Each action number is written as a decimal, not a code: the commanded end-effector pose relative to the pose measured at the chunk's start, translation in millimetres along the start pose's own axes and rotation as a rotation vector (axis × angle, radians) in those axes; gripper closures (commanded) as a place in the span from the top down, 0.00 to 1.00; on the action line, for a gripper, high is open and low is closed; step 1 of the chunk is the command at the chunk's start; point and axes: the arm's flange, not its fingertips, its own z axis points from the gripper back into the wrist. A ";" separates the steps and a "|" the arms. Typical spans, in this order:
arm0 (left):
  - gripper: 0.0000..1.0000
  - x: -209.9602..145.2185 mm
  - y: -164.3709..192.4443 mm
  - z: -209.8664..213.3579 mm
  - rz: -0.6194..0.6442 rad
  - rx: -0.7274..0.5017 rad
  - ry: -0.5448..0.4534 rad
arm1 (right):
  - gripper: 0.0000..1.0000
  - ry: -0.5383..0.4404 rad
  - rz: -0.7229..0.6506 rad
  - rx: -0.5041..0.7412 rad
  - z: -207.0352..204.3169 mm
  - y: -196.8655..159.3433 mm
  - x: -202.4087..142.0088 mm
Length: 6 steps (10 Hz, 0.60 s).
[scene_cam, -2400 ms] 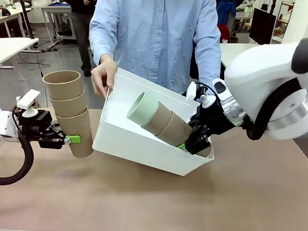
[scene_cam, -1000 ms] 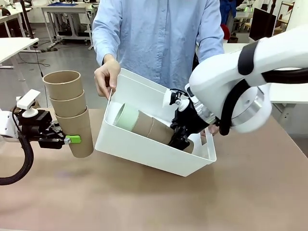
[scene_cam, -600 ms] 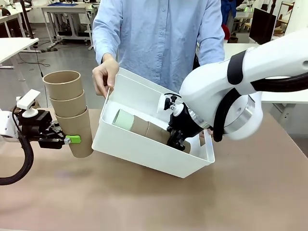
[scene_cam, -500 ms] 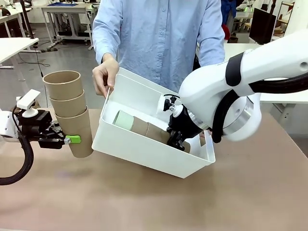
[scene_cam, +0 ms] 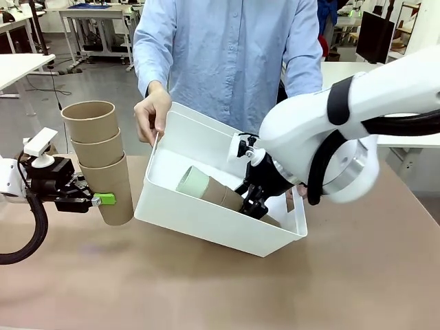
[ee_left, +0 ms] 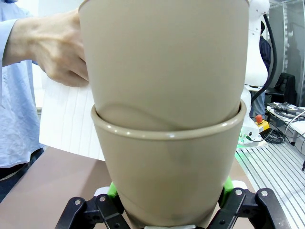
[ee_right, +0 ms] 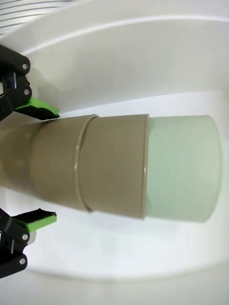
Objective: Stack the cups and store them in the basket.
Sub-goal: Place the stack of Reusable plastic cups into the Pantry Basket.
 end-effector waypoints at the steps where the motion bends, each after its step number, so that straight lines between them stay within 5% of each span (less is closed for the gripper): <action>1: 0.85 5.2 -0.6 -0.3 -0.012 -0.005 -0.003 | 1.00 -0.032 -0.043 -0.001 50.3 6.0 -8.6; 6: 0.85 5.2 -0.6 -0.3 -0.012 -0.005 -0.003 | 1.00 -0.224 -0.113 -0.007 199.5 -13.5 -46.1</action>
